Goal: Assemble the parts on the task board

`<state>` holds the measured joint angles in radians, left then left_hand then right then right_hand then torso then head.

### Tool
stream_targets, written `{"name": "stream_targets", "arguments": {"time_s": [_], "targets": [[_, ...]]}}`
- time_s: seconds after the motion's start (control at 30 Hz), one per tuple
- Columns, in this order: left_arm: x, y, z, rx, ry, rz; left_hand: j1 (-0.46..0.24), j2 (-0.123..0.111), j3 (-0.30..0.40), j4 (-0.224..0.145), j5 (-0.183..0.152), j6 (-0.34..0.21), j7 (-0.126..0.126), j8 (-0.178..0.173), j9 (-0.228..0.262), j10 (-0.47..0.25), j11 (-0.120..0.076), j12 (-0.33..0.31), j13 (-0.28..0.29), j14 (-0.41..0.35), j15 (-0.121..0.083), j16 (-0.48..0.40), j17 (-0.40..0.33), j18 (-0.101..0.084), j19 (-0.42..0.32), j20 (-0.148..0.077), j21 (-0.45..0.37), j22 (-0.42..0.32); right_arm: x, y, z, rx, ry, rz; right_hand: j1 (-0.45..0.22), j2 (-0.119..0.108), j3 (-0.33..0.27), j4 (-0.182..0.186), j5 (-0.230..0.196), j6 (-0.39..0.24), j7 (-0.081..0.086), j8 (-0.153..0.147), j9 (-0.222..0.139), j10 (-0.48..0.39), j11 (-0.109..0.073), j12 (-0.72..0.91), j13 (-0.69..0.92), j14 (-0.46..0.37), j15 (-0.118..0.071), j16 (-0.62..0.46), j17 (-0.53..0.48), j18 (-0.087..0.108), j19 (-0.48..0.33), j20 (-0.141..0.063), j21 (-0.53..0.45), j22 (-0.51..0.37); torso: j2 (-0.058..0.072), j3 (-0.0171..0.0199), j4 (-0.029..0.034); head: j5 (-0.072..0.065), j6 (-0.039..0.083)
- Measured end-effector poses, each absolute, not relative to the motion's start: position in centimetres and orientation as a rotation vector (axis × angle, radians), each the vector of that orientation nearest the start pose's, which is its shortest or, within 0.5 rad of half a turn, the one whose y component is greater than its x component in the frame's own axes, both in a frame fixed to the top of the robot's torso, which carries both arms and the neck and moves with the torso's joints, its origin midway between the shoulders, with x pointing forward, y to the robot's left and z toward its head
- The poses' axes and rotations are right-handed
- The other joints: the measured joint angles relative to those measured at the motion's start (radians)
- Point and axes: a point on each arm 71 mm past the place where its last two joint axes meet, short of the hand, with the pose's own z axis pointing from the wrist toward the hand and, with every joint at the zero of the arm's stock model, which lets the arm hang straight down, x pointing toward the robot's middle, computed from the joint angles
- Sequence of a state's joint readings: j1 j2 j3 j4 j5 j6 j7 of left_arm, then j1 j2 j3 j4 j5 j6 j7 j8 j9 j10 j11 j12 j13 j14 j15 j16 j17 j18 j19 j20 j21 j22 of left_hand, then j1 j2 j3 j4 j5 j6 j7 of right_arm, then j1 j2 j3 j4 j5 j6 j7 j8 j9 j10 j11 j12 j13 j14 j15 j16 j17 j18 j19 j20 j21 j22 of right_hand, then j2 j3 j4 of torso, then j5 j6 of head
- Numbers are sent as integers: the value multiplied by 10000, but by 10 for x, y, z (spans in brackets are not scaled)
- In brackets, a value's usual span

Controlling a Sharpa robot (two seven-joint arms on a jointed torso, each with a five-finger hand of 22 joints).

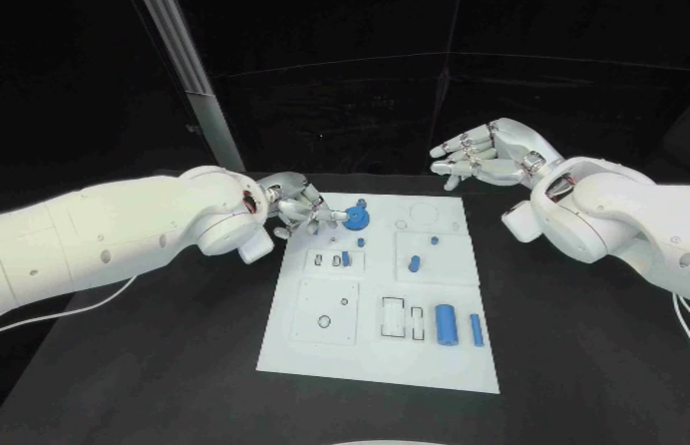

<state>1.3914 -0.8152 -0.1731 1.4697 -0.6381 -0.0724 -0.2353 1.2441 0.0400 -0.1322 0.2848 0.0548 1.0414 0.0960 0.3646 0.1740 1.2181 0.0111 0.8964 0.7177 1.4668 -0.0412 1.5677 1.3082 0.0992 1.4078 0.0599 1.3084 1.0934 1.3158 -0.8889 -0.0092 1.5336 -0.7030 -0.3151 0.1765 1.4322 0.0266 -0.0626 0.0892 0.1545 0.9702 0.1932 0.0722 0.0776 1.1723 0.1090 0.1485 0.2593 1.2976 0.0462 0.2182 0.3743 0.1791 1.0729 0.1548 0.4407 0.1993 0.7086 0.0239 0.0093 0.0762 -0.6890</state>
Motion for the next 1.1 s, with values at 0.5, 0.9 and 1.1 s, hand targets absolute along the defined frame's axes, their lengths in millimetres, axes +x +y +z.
{"name": "stream_targets", "arguments": {"time_s": [0.5, 0.9, 1.1], "targets": [[526, 174, -182, -3564, 22648, -5099, -670, 337, -897, 34, 0, -607, -356, 1996, 1552, 669, -221, 2877, 3249, 0, -250, 0, -2, -312, 527, -205, 1217, 2101, 507, -227, -111, 4355, 15335, 12000, 0, 0, -69, -69, 0, 0, -1, 1, -5, 249, 36, -129, -678, 319, 2, -544, -334, -1, 327, 11, -428, -344, -95, 74, -61, 93, -27], [525, 163, -188, -2852, 23334, -3998, -721, 286, -1103, 20, 1, -688, -417, 2248, 1828, 775, -254, 3048, 3470, 0, -249, 0, -3, -460, 556, -235, 1362, 2148, 509, -225, -112, 4276, 15423, 11930, -1, 0, -123, -70, 59, 0, -1, 1, -13, 249, 36, -181, -780, 391, 1, -616, -387, -2, 375, -11, -544, -407, -86, 62, -61, 108, -121], [525, 158, -191, -2558, 23614, -3709, -753, 254, -1103, 20, 1, -716, -390, 2248, 1854, 775, -254, 3048, 3493, -1, -249, 0, -3, -459, 556, -235, 1389, 2147, 510, -224, -113, 4231, 15489, 11898, -1, 1, -157, -36, 114, 0, -1, 1, -13, 249, 36, -180, -851, 413, 23, -713, -428, -3, 410, 24, -595, -453, -81, 58, -55, 133, -151]]}}
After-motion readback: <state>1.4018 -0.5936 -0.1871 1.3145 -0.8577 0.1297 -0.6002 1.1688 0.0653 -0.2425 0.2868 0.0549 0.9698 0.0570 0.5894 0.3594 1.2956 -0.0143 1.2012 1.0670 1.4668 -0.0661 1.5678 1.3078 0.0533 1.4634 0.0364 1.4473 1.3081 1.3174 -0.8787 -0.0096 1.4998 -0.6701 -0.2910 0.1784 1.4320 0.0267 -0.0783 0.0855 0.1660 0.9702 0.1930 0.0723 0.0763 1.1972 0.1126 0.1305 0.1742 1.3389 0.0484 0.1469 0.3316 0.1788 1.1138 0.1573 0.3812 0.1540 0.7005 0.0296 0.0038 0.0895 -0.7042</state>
